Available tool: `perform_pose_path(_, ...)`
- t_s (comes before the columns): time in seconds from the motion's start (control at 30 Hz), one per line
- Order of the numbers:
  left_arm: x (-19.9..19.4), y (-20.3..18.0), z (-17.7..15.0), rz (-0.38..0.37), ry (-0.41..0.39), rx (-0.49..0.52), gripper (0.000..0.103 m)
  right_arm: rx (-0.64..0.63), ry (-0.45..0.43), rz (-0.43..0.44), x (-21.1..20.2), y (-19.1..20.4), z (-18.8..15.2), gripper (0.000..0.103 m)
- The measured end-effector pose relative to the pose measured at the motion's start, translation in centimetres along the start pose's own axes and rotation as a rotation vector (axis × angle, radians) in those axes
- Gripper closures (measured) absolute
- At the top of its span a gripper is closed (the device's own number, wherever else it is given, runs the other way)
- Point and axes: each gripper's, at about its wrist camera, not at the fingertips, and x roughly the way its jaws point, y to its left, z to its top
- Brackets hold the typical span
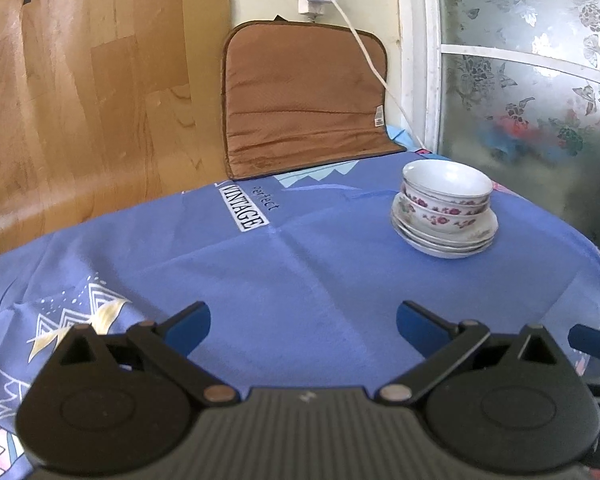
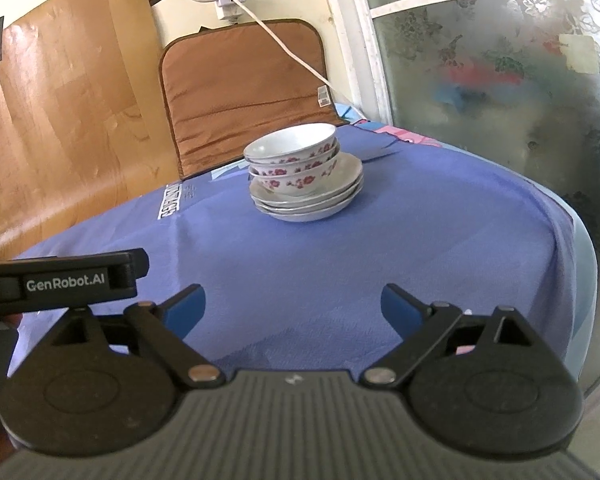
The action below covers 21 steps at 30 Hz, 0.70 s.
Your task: Organize plates and bowls
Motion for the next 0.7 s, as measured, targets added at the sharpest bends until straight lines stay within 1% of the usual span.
perform_pose_path(0.13,-0.06,0.65,-0.02,0.001,0.004,-0.022,0.000,0.004,-0.002,-0.001,0.03,0.03,0.14,0.006)
perform_pose_path(0.27,0.06,0.70,0.00,0.053,0.035,-0.004,0.000,0.003,-0.006,0.005,0.08,0.20,0.03,0.006)
perform_pose_path(0.37,-0.08,0.63,-0.21,0.079,0.025,0.011,0.000,0.007,-0.007,0.008,0.12,0.15,0.00,0.006)
perform_pose_path(0.7,0.17,0.65,-0.62,0.063,0.055,0.002,0.000,0.034,-0.019,0.007,0.19,-0.28,0.15,0.006)
